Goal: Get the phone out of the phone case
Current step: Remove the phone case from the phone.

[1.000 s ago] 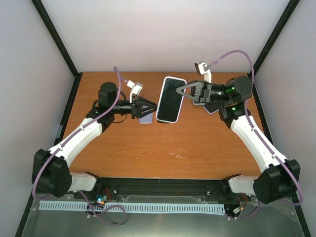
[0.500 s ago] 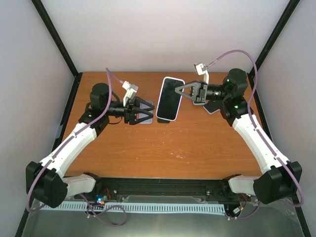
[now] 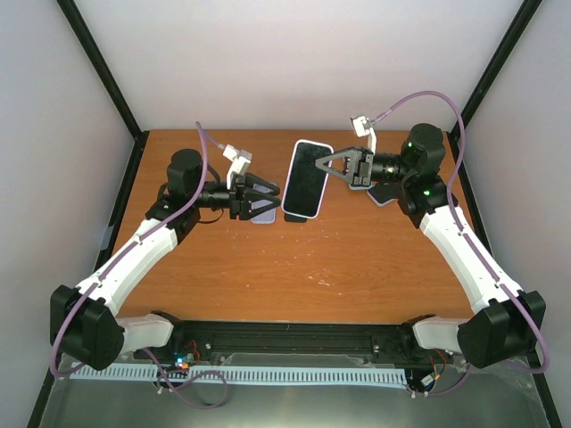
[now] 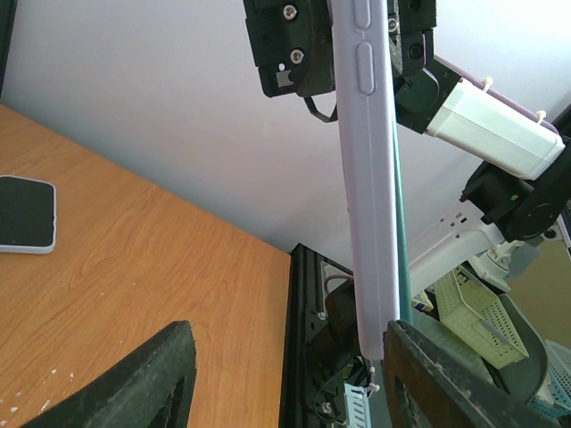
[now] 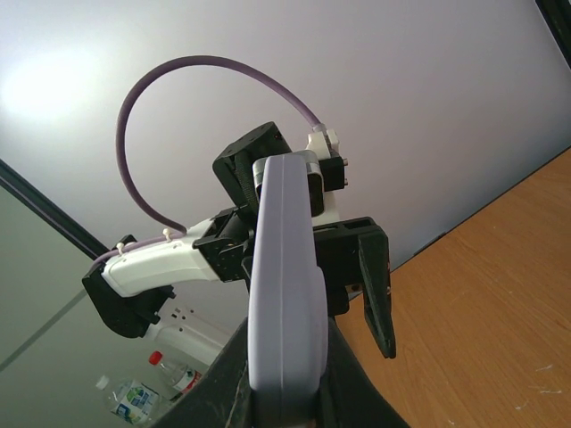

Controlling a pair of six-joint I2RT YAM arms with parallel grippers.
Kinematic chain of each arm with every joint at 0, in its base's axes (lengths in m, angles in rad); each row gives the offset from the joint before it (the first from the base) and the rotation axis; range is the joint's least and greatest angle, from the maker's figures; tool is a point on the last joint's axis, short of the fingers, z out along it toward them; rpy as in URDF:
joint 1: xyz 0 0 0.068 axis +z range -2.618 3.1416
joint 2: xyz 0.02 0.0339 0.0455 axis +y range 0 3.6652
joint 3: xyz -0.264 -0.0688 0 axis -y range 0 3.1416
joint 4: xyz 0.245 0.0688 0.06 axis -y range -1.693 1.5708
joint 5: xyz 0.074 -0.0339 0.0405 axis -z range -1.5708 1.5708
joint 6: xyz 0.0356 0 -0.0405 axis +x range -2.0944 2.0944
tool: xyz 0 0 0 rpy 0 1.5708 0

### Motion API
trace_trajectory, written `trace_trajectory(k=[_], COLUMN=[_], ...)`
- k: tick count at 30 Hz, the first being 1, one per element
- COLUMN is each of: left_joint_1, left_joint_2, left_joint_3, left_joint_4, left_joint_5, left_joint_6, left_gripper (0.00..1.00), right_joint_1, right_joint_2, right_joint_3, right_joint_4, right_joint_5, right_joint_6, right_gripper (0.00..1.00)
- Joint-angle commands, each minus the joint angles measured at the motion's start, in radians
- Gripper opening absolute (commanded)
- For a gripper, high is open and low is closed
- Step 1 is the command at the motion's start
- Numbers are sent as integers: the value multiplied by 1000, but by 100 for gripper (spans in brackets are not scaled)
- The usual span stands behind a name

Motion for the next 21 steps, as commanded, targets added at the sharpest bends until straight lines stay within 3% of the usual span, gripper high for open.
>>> trace_trajectory(k=[1, 21], left_joint_1=[-8, -26], left_joint_2=[0, 5], left_joint_3=[26, 0], left_joint_4=[27, 34], left_joint_5=[0, 20], left_joint_6=[-1, 4], left_gripper=[59, 63], right_joint_1=[-5, -4], right_joint_2=[-17, -13], right_joint_3=[33, 35], right_joint_4=[26, 43], right_joint_5=[13, 11], right_joint_6=[-8, 5], right_gripper=[3, 3])
